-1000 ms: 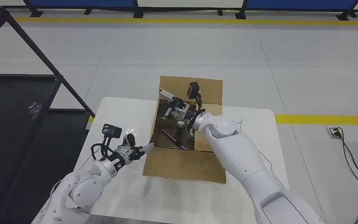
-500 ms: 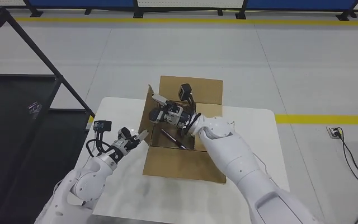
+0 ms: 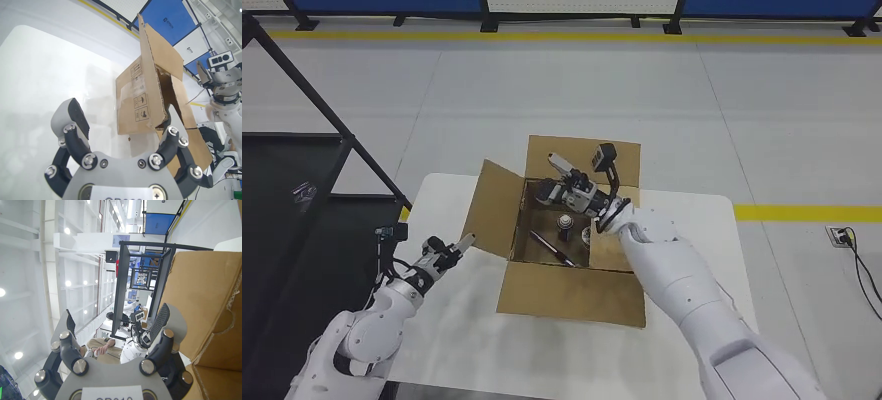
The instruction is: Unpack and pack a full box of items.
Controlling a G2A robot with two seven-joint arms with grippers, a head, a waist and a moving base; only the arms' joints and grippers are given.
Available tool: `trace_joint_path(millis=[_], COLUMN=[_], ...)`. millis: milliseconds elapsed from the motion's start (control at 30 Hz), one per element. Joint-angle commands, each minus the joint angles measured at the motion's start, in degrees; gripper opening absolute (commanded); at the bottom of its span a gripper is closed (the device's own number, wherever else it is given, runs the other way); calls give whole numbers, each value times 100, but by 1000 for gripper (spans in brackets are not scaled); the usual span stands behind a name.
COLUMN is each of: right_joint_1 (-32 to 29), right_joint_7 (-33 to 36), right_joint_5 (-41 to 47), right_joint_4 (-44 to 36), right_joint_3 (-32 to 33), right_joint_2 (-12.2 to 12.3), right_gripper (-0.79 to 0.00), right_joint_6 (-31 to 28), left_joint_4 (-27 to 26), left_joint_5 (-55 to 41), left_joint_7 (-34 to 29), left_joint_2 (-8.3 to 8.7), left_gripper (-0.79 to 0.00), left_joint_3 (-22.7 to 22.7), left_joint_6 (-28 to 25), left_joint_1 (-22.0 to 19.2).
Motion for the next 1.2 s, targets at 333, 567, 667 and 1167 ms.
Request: trace_joint_path(millis=[333, 567, 667, 1167], right_joint_1=[-228, -363, -425, -589], right_joint_7=[6, -57, -117, -612], right_joint_5=[24, -50, -129, -226], right_joint_4=[-334, -559, -670, -905], right_joint_3=[496, 671, 728, 862], right_joint_2=[273, 372, 412, 471], right_gripper=[0, 0, 0, 0], right_joint_6=[-102, -126, -140, -130], left_joint_4=[634, 934, 1031, -159], left_joint_5=[157, 366, 377, 14], left_joint_7=[-255, -443, -470, -102], left_joint_2=[-50, -97, -114, -105], left_gripper=[0, 0, 0, 0], left_joint_3=[90, 300, 334, -310], left_joint_6=[187, 261, 251, 85], left_joint_1=[-146, -374, -450, -242])
